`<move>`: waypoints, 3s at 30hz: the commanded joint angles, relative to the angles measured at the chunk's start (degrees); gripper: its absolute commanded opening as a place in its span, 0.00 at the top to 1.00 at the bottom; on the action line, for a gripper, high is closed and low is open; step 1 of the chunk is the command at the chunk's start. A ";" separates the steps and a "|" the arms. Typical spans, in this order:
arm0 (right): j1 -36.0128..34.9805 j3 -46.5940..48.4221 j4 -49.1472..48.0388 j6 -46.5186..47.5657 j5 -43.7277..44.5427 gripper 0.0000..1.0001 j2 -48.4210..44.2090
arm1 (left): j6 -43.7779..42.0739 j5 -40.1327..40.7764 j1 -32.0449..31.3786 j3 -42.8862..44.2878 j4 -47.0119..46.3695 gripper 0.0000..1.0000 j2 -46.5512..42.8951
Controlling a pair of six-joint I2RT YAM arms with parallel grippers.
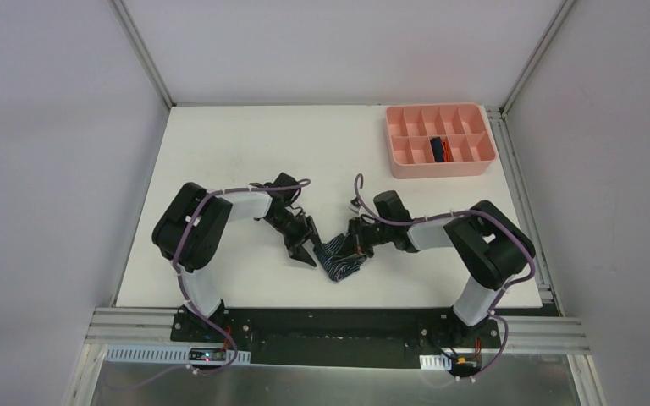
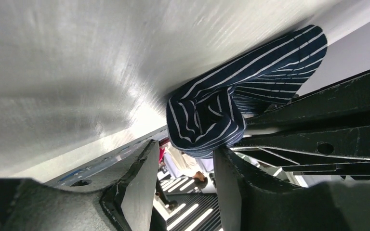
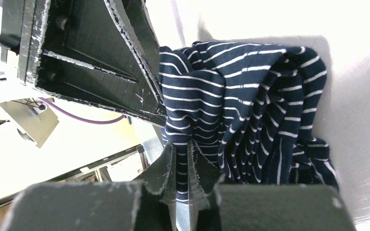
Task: Roll the underwear
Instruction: Roll the underwear to the center of the board.
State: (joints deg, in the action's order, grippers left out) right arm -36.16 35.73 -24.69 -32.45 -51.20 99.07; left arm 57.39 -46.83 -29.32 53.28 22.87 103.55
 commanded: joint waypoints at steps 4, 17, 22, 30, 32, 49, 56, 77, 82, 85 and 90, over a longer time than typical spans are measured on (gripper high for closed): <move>0.21 1.31 2.88 2.01 -0.24 0.82 0.06 | -0.42 0.94 -0.91 0.68 1.50 0.53 2.65; -2.83 14.74 39.42 20.92 23.76 0.40 -15.15 | -0.61 1.77 -2.77 3.70 5.43 0.55 5.43; -10.29 17.50 46.40 25.37 41.10 0.37 -20.47 | -0.31 1.78 -3.27 4.27 5.44 0.55 6.37; -26.94 23.63 52.21 30.06 63.91 0.35 -15.61 | -0.18 1.26 -3.41 5.60 5.43 0.55 7.74; -29.00 24.83 52.27 30.70 66.38 0.35 -13.23 | -0.09 1.20 -3.46 5.74 5.43 0.55 8.01; -31.23 19.68 45.66 29.87 66.74 0.97 -8.19 | 2.28 1.32 -3.25 7.05 5.43 0.47 5.44; -22.69 8.84 33.53 26.44 42.87 0.99 -16.30 | 4.52 0.56 -2.85 7.49 3.50 0.33 0.52; -0.45 -6.93 5.74 9.42 6.47 1.00 -16.85 | 2.09 -3.03 -2.97 3.08 1.34 0.30 -1.76; 1.55 -8.22 2.85 7.35 3.43 1.00 -14.86 | 1.56 -2.31 -3.56 2.18 -0.61 0.30 0.22; 1.71 -8.35 2.76 7.05 2.85 1.00 -13.95 | 2.28 -1.65 -4.13 2.60 -2.75 0.32 1.14; 1.84 -8.77 1.97 6.10 2.57 1.00 -12.90 | 3.31 -1.66 -5.39 3.47 -4.91 0.48 3.77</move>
State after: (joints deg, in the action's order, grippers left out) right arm -34.57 27.53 -19.57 -25.12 -45.93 85.52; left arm 60.49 -47.99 -33.45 55.88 19.90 105.49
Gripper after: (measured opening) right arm 0.094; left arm 0.590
